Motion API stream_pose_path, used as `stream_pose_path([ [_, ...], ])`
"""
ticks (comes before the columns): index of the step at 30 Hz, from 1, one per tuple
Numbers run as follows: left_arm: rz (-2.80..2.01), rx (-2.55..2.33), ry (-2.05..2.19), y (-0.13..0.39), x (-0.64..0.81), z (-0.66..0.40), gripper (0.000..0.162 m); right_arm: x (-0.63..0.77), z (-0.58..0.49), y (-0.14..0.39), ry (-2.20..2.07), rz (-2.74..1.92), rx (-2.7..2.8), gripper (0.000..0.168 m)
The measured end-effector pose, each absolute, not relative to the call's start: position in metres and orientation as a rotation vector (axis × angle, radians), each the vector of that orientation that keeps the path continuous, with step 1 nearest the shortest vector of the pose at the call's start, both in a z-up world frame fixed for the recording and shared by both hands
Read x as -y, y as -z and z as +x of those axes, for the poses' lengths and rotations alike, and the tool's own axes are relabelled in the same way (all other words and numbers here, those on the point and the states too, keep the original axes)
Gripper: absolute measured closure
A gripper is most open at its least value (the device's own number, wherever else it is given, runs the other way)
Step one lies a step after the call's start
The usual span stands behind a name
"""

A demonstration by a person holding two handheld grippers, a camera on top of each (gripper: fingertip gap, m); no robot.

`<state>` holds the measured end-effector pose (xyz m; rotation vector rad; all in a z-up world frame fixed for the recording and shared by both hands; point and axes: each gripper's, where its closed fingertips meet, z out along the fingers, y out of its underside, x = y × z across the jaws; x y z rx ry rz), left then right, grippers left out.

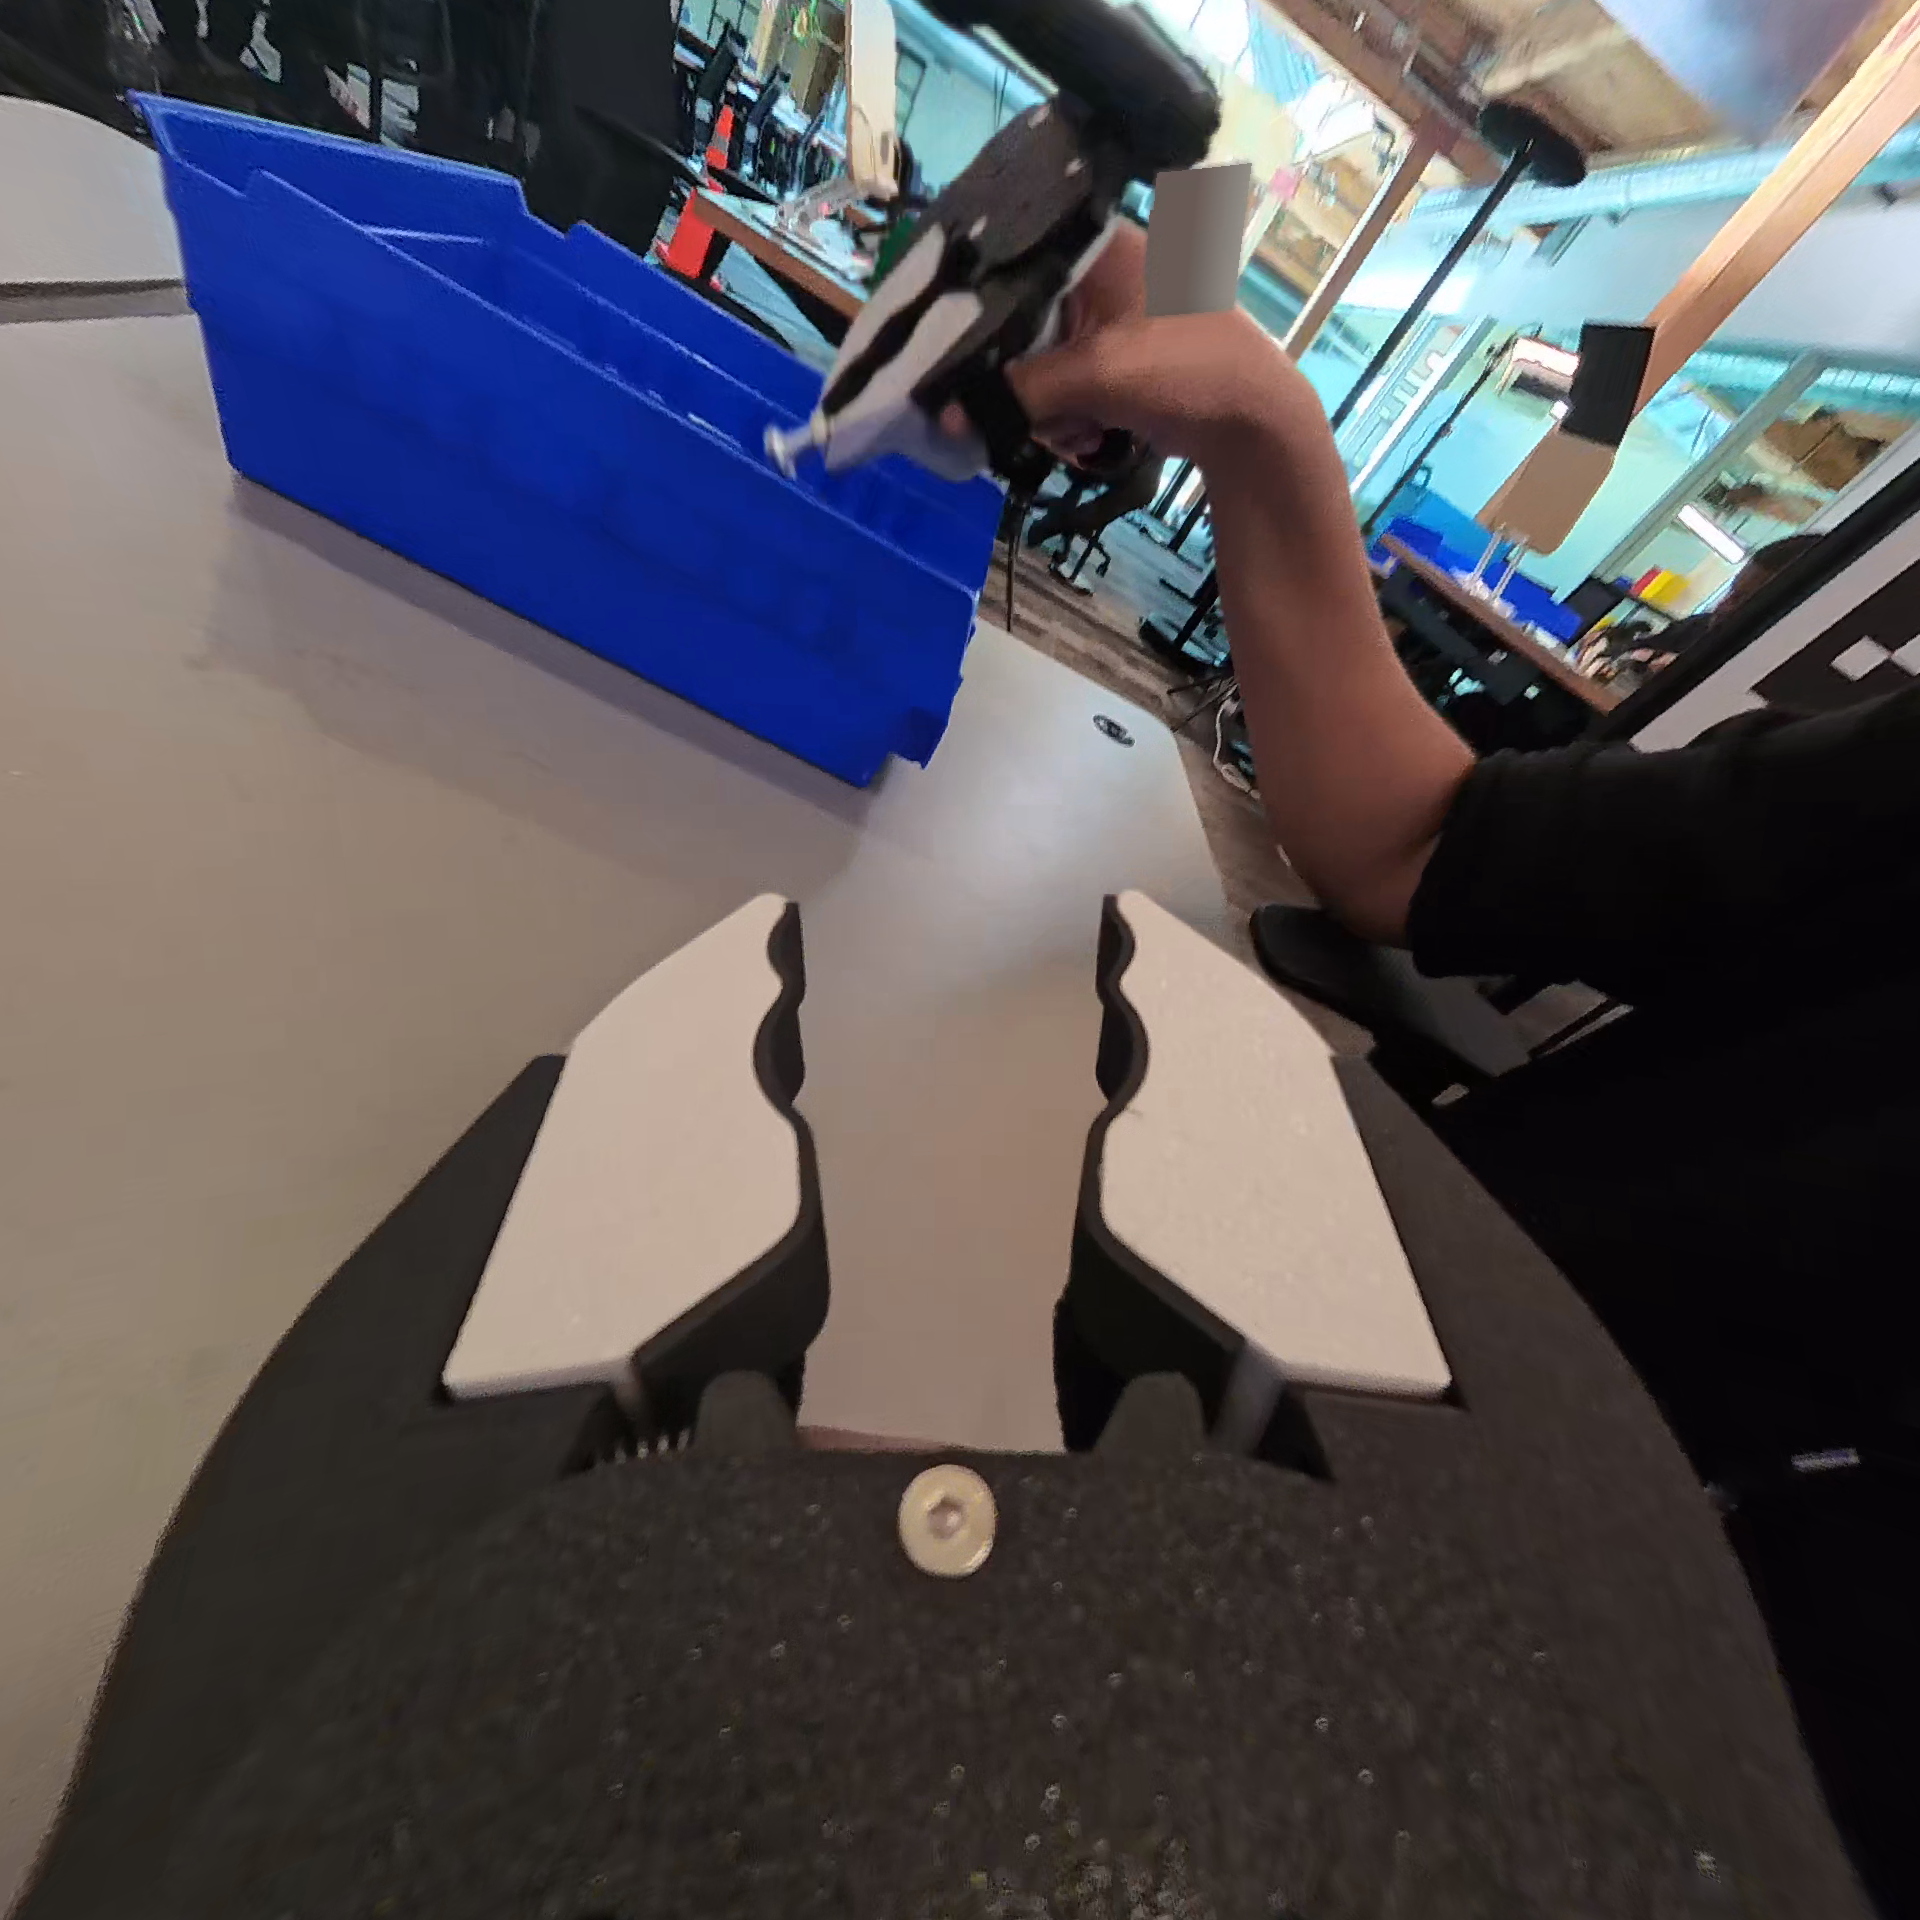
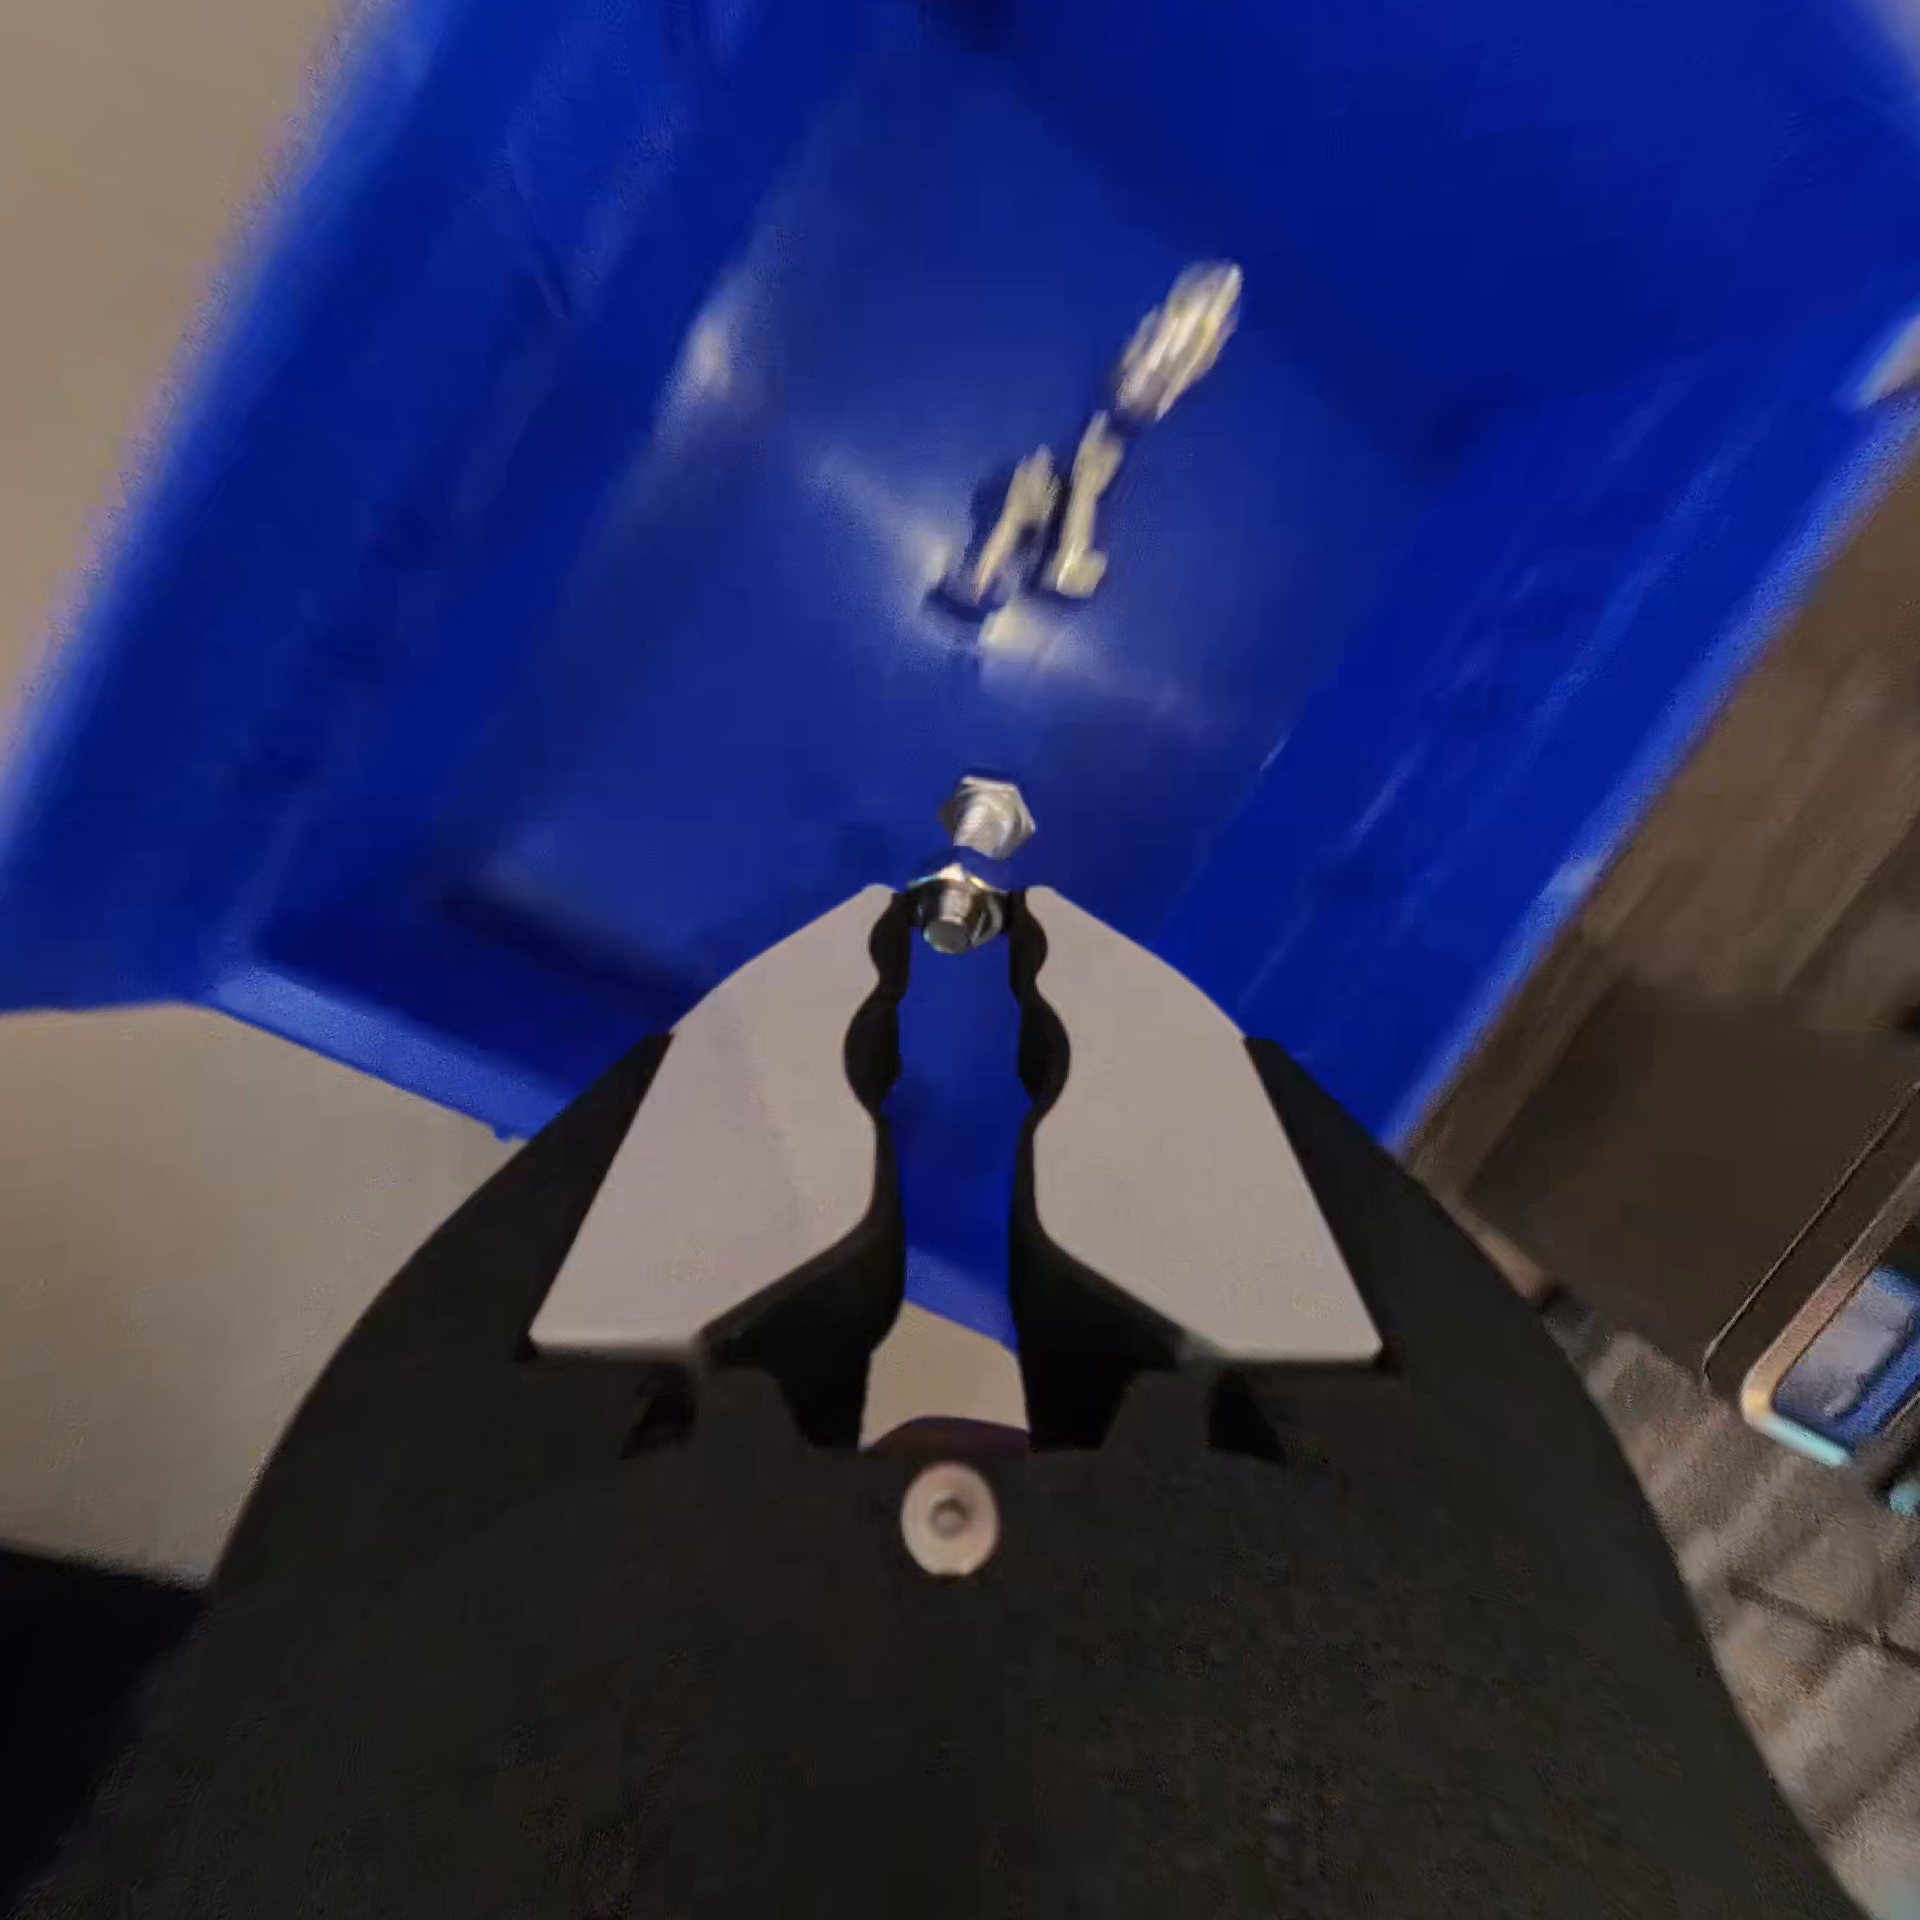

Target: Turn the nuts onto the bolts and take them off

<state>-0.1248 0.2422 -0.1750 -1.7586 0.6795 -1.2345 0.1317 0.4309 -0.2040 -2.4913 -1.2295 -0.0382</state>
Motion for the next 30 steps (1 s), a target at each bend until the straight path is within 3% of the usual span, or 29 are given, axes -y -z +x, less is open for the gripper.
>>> stream_pose_path([
  [4,-1.76,-0.753,1.177,0.179,-0.238,-0.12,0.109,-0.402,0.147,0.265,0.029,-2.719,1.437,0.15],
  [9,-1.762,-0.767,1.18,0.18,-0.236,-0.119,0.109,-0.411,0.141,0.266,0.043,-2.702,1.411,0.15],
  [16,-1.769,-0.774,1.194,0.181,-0.235,-0.118,0.109,-0.413,0.144,0.266,0.035,-2.697,1.412,0.129],
  [19,-1.755,-0.791,1.152,0.172,-0.23,-0.115,0.108,-0.417,0.15,0.231,0.034,-2.595,1.356,0.123],
  [25,-1.687,-0.824,1.036,0.109,-0.176,-0.126,0.107,-0.401,0.121,0.099,-0.239,-1.986,0.965,0.122],
  [30,-1.762,-0.563,0.672,0.083,-0.139,-0.183,0.111,-0.357,0.129,0.113,-0.284,-1.827,0.75,0.115],
])
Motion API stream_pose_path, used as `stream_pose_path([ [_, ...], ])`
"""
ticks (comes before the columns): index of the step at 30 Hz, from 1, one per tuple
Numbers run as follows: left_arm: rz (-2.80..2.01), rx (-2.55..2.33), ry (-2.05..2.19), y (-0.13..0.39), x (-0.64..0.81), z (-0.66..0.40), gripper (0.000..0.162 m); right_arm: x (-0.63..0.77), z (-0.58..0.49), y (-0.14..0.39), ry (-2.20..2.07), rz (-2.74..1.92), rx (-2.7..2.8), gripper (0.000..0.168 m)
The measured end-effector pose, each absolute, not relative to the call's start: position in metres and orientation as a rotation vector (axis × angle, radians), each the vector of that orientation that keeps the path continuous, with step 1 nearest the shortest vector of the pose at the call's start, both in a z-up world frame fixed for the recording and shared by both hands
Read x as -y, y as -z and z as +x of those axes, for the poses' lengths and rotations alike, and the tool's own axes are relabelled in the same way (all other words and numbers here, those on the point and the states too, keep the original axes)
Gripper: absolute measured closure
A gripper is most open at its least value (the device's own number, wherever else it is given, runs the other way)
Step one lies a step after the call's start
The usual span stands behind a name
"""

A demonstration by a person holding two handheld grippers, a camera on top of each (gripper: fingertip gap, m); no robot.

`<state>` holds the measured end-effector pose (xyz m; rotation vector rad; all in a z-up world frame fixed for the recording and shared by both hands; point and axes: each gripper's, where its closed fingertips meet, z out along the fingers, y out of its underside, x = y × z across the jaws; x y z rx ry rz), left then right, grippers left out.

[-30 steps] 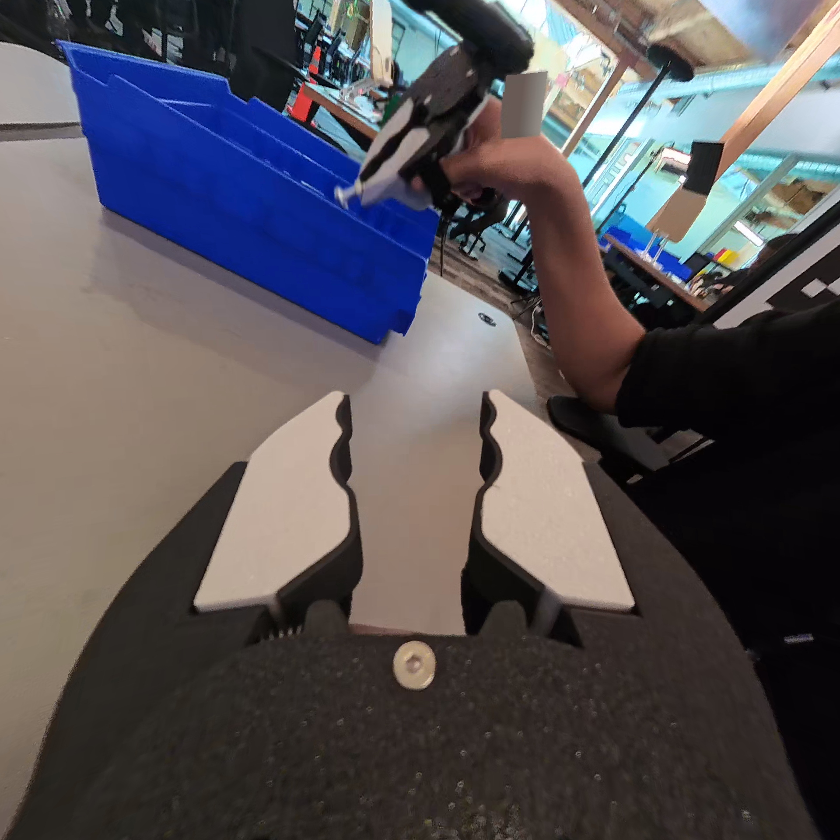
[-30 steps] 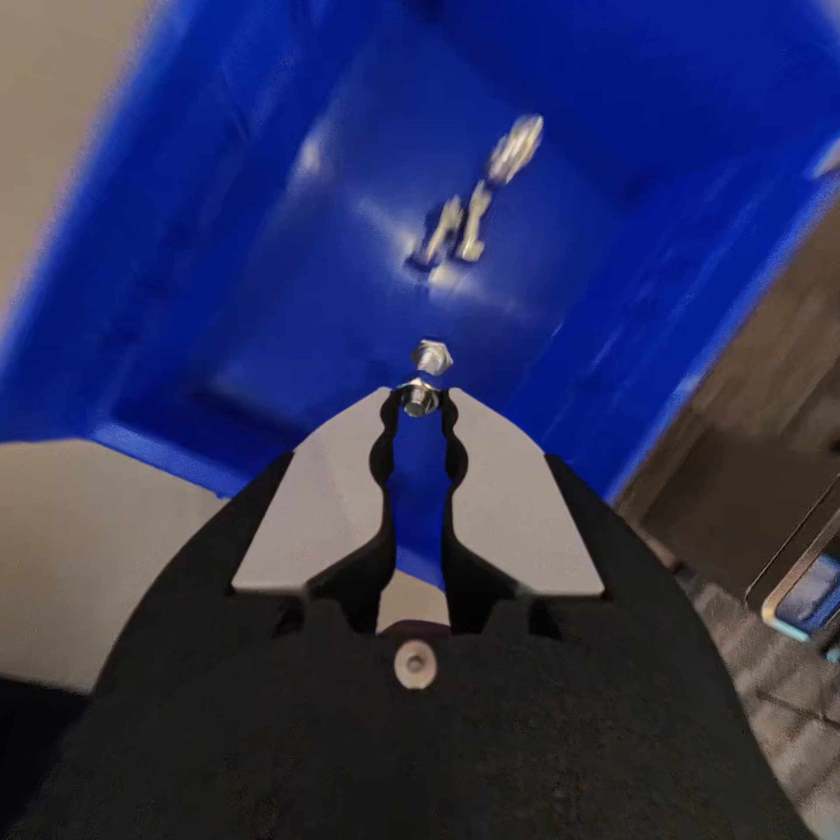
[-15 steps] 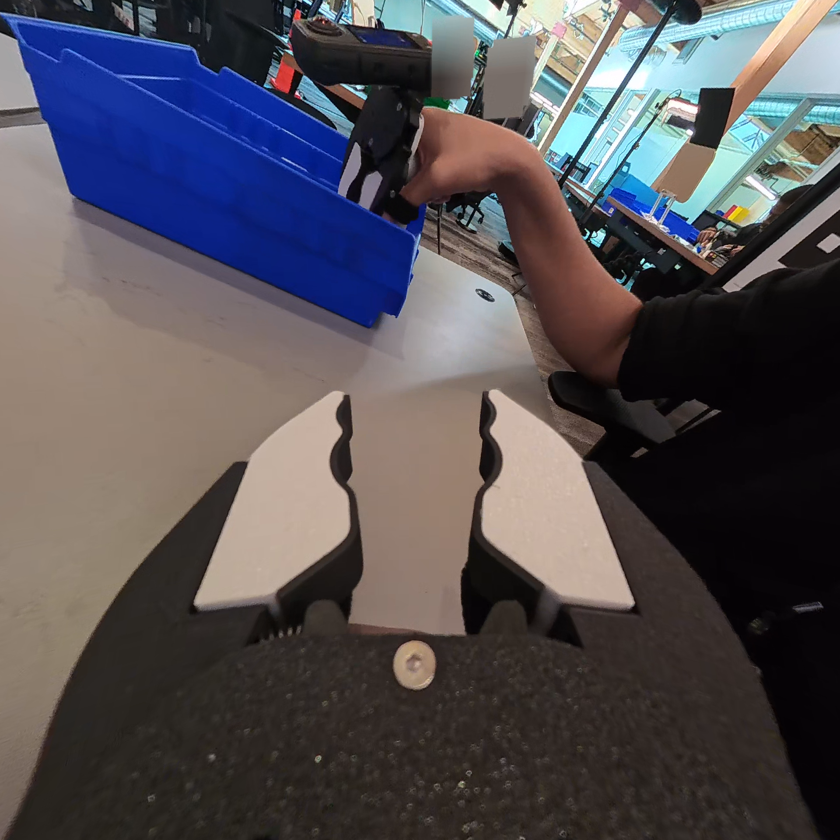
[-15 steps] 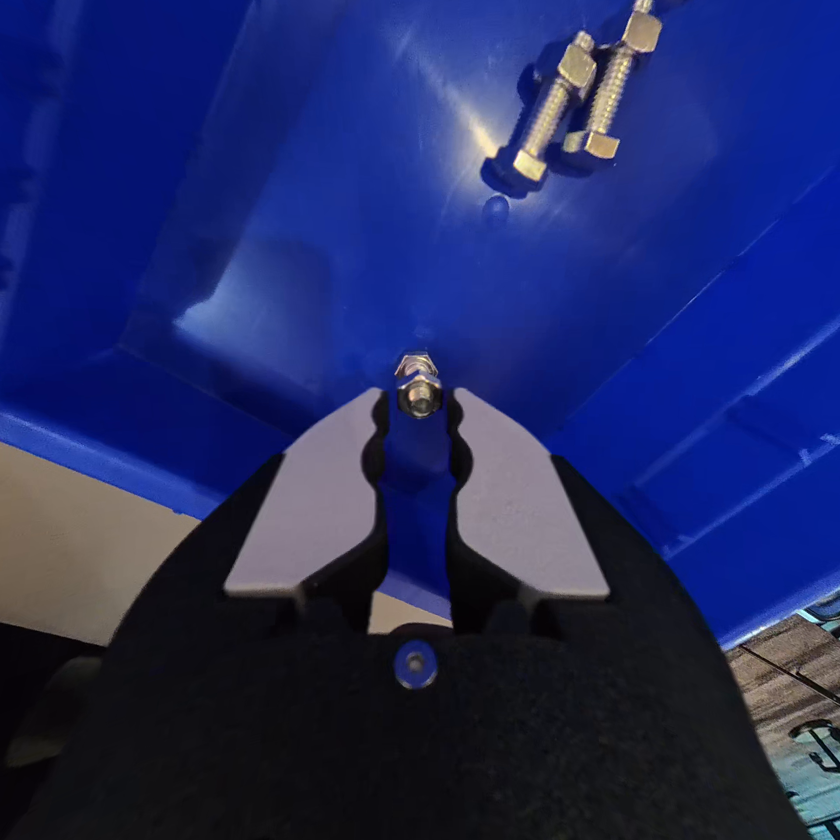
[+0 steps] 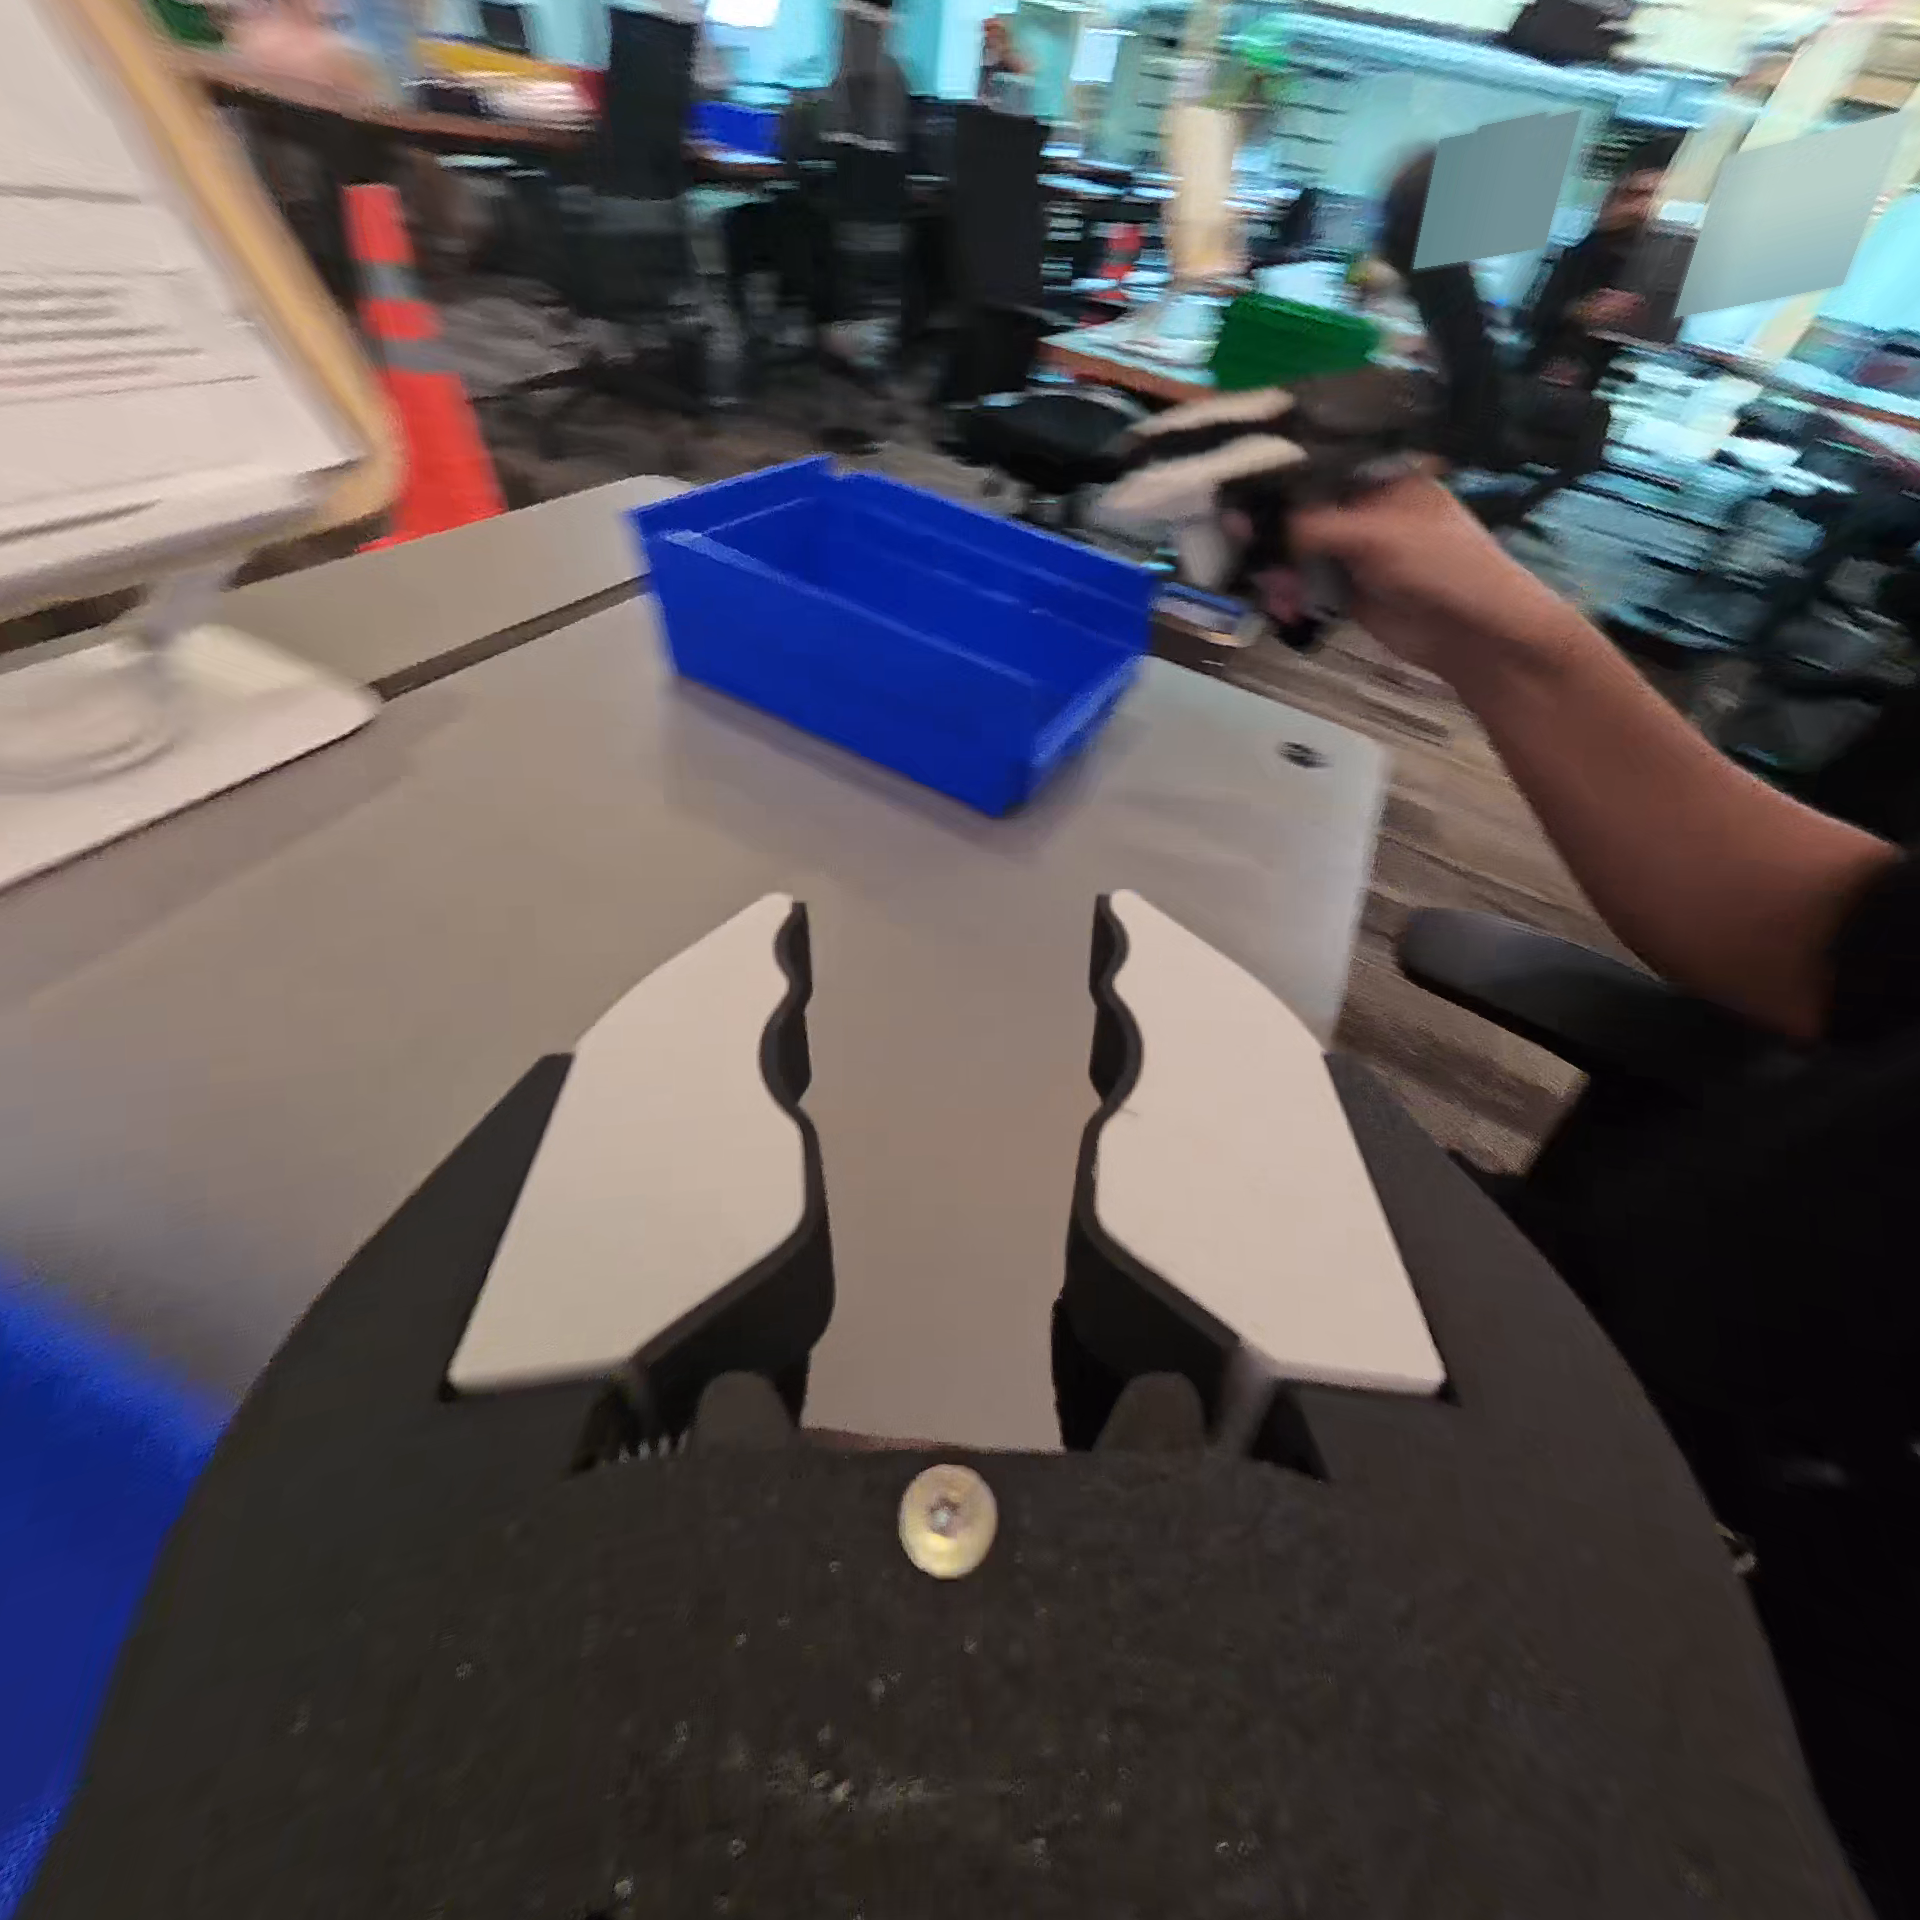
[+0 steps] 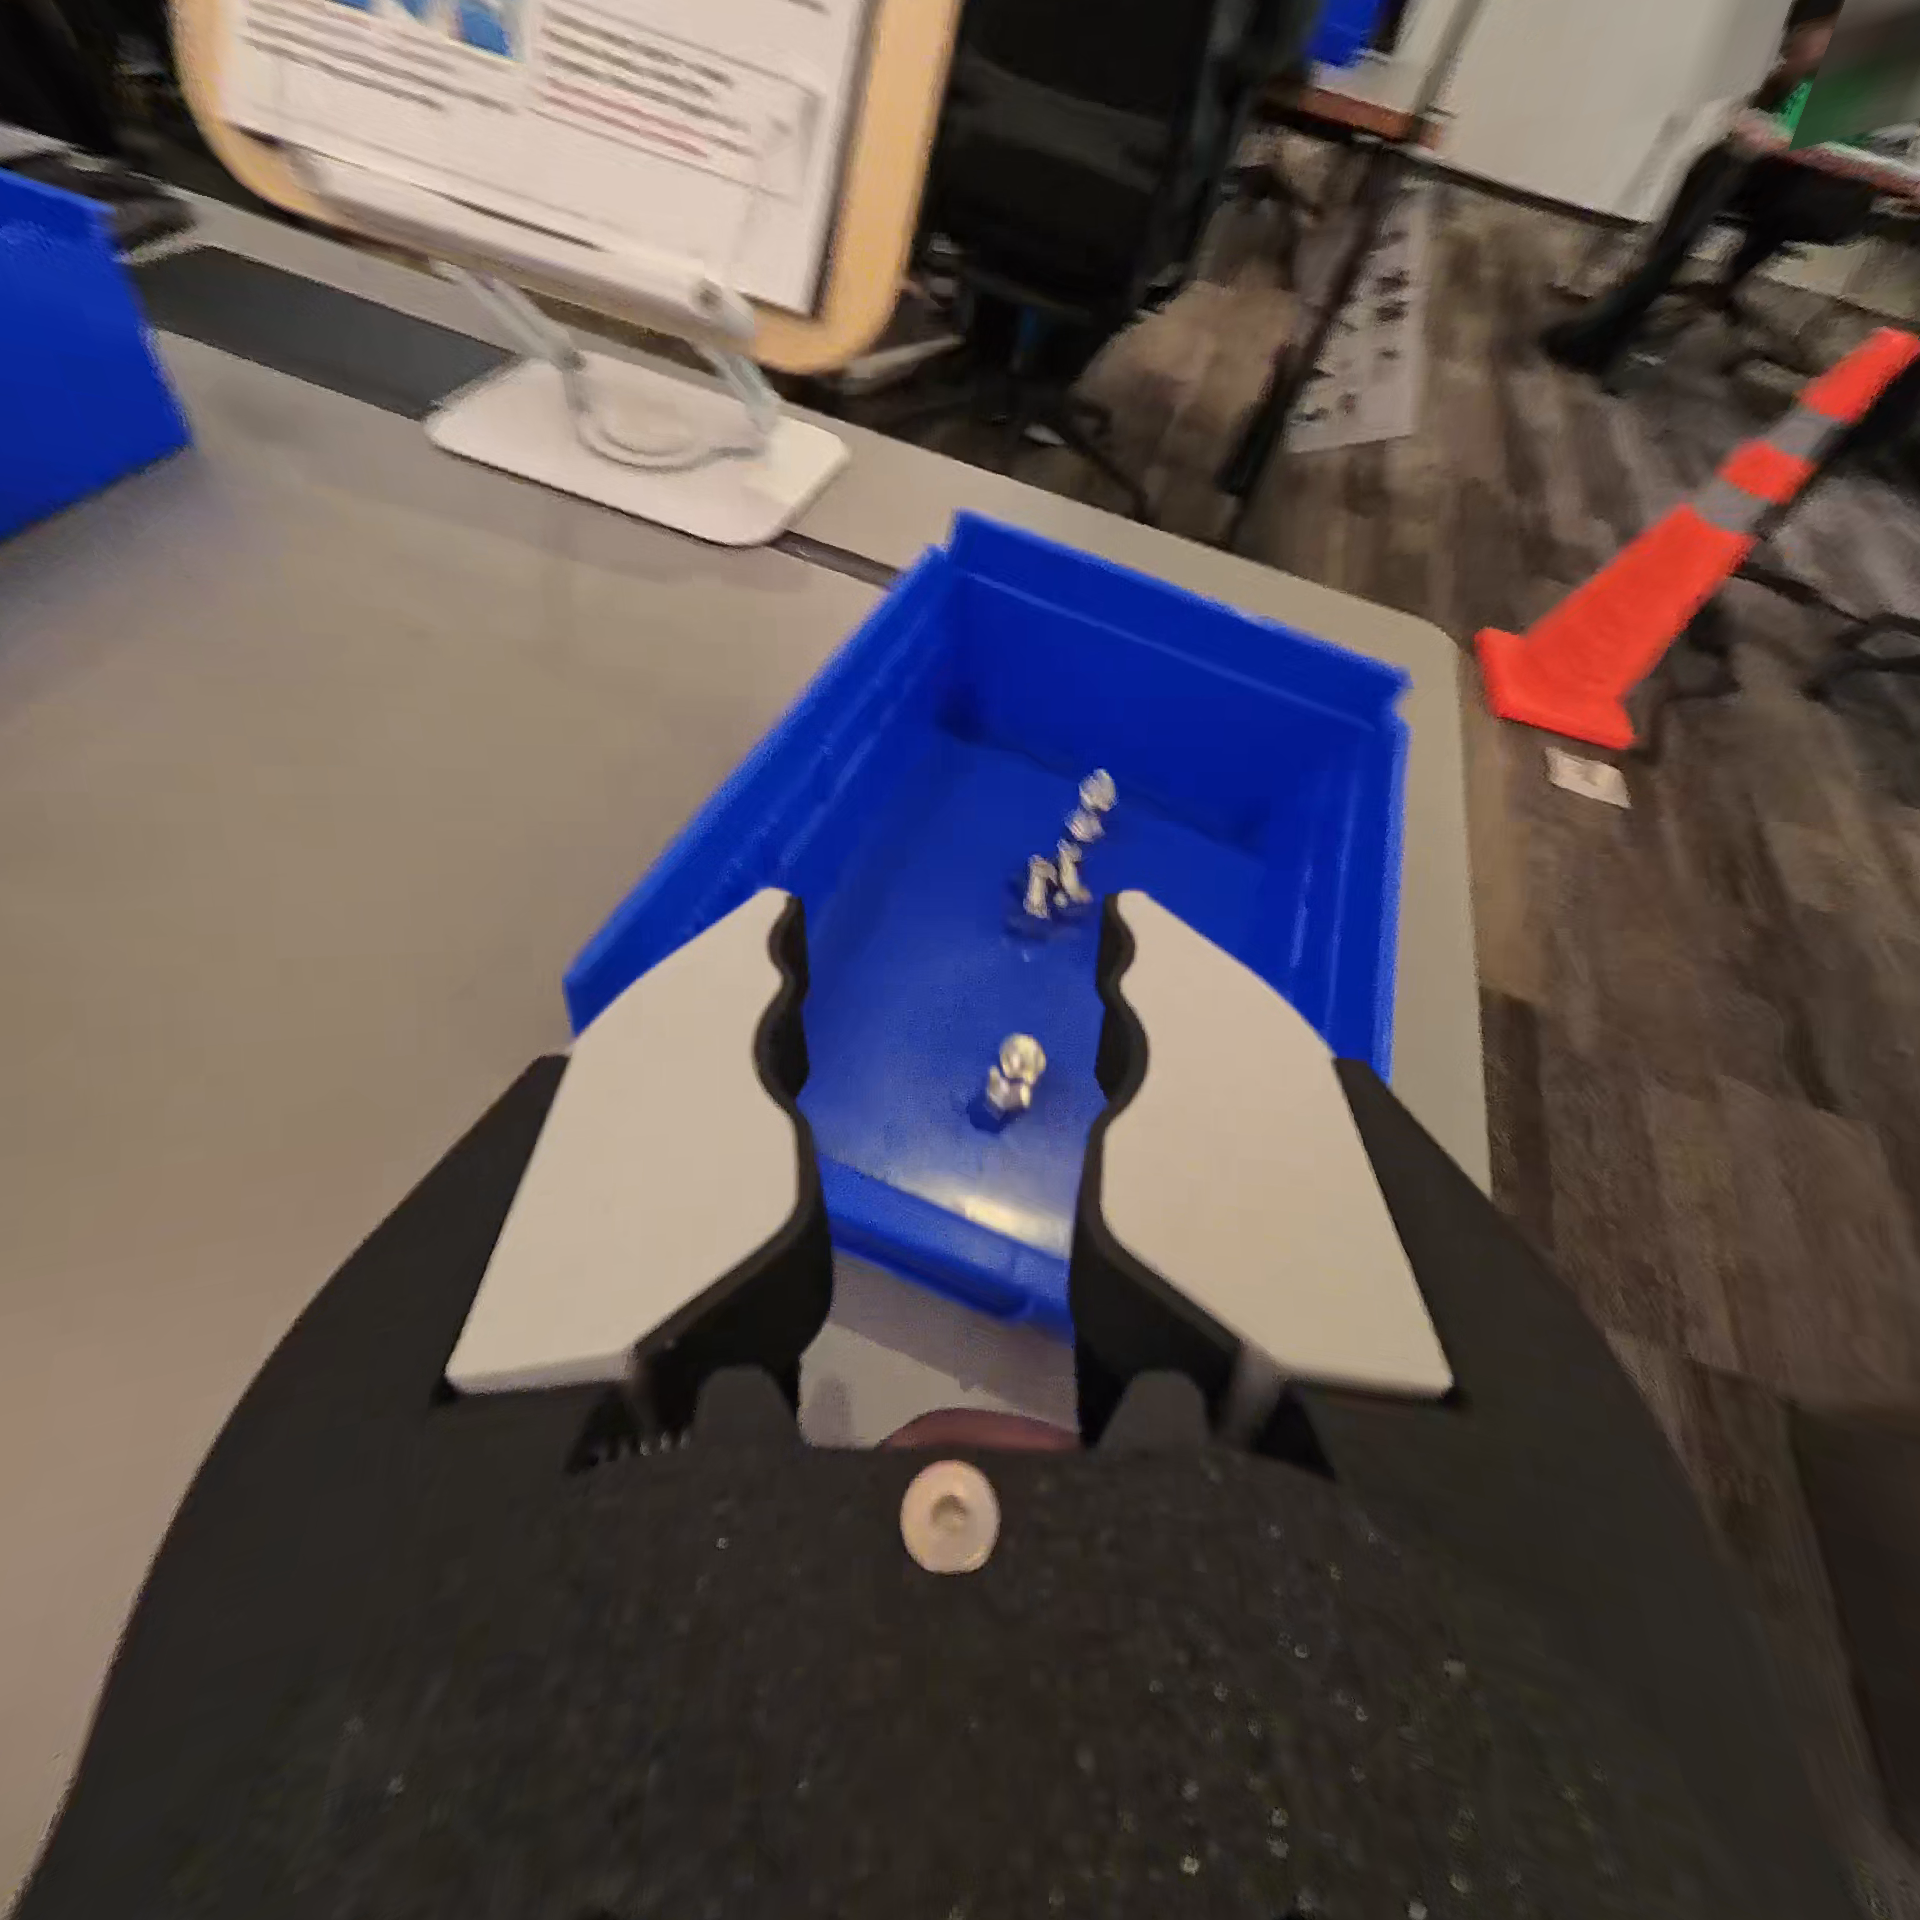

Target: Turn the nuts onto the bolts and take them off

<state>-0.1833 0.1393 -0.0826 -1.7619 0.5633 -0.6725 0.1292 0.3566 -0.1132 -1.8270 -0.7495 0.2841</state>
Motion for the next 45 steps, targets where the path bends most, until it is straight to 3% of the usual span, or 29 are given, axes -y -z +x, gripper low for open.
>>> stream_pose_path([
  [5,-1.913,-0.037,0.328,0.15,-0.106,-0.265,0.113,-0.331,0.131,0.166,-0.282,-1.801,0.524,0.108],
  [9,-1.888,0.14,0.209,0.186,-0.08,-0.288,0.115,-0.309,0.137,0.172,-0.208,-1.71,0.528,0.109],
  [15,-1.888,0.06,0.062,0.188,-0.085,-0.303,0.116,-0.306,0.15,0.177,-0.225,-1.683,0.482,0.114],
  [45,-1.981,-0.059,0.251,0.212,-0.095,-0.255,0.105,-0.314,0.151,0.203,-0.217,-1.751,0.525,0.113],
])
